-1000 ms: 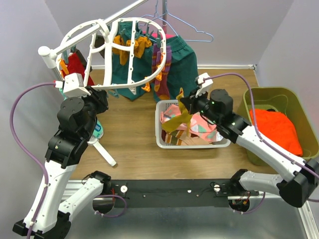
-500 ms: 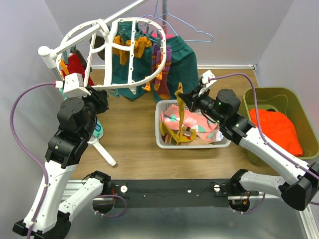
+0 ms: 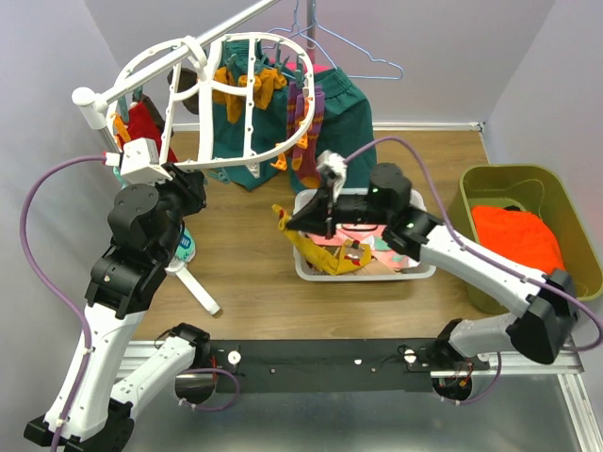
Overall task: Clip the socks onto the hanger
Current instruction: Clamp the sock onto the hanger.
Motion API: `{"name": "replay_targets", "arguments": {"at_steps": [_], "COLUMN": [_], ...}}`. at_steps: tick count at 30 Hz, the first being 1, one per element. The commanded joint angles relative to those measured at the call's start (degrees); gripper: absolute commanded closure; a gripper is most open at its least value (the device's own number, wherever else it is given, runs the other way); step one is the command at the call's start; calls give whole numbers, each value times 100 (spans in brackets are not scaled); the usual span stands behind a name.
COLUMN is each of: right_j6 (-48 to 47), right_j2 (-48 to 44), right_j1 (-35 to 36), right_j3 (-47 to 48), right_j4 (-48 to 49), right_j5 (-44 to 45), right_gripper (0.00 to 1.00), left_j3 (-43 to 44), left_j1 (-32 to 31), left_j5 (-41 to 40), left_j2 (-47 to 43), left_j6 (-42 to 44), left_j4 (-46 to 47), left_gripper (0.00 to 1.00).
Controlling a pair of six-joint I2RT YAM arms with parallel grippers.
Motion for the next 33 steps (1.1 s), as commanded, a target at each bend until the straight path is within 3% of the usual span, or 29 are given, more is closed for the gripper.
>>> {"name": "replay_targets", "arguments": {"at_steps": [1,6,17,33], "right_j6": [301,503,1022,1611], "right_j2": [537,1003,2074,2858], "right_j1": [626,1162,1400,1400], "right_j3": [339,463,884,1587], "right_j4": [710,1440,2714,3287], "right_j5": [47,1223,2499,2843], "right_gripper": [99,98,98,98], "left_j3": [58,76,14,-56], "left_j1": [29,38,29,38], "left_j5": [173,226,366,586], "left_j2": [-28,-2,-19,-89], "left_j6": [-86,-95,-148,-156], "left_j4": [-78,-60,-16,-34], "left_gripper": [100,100,100,100]}}
